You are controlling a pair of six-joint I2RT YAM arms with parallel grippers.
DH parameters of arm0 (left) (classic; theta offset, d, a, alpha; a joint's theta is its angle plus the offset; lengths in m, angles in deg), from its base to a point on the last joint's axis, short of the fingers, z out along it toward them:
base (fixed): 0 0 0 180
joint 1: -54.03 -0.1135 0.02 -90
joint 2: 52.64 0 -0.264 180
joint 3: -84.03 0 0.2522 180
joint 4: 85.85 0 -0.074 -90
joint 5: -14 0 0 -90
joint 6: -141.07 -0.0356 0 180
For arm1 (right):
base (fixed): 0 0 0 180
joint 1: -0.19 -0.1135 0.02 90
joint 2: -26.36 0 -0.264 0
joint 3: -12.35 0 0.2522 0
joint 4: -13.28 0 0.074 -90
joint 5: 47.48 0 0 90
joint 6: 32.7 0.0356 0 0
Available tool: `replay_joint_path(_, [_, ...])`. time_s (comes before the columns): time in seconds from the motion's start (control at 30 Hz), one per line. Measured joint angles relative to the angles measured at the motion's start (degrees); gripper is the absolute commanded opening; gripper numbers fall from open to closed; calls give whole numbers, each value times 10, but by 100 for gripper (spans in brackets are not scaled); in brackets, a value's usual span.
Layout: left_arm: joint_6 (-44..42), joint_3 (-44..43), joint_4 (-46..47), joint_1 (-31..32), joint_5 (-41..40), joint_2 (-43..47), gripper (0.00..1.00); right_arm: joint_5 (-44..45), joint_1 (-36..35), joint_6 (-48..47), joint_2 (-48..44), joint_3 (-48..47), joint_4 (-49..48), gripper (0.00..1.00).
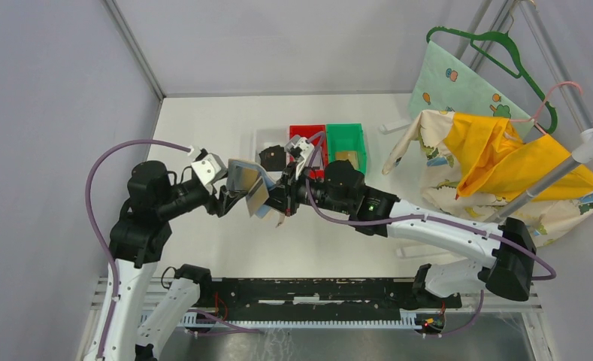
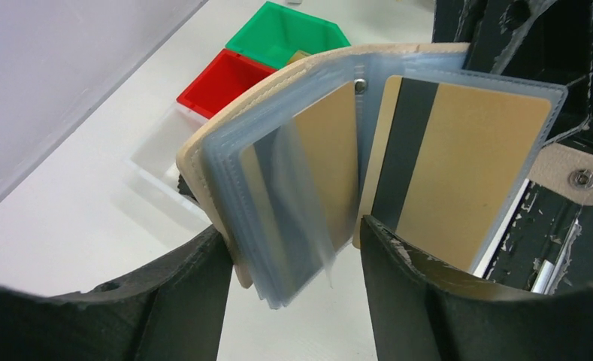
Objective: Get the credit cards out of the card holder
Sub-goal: Remove the credit card from the card holder.
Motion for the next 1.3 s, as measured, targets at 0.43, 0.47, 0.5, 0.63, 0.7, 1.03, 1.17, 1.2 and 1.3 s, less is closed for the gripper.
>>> replay_joint_path(0.43, [-18,-32,-31,0,50,2,49,-96,16,-74,-41,38,-26,0])
replay_joint_path(0.47, [-19,-33,-32,0,52,3,48,-101,18,-80,-43,40,-25,0])
replay_joint_path(0.5, [-20,-33,-33,0,54,3,47,-104,18,-89,-46,40,-24,0])
replay_joint_path(0.63, [-21,-36,-36,0,58,12,43,-109,20,-122,-54,41,-12,0])
replay_joint_path(0.7, [-21,-36,-36,0,60,17,42,-113,20,-135,-55,40,-10,0])
replay_joint_path(1.03, [-21,-36,-18,0,56,48,80,-157,22,-210,-55,36,-1,0])
replay_joint_path(1.17, [-21,-36,-14,0,54,58,87,-165,22,-250,-55,27,16,0])
replay_joint_path(1.2, [-21,-36,-12,0,54,59,90,-165,22,-258,-55,24,20,0])
replay_joint_path(1.3, [-21,-36,-5,0,54,61,92,-165,22,-279,-55,12,30,0])
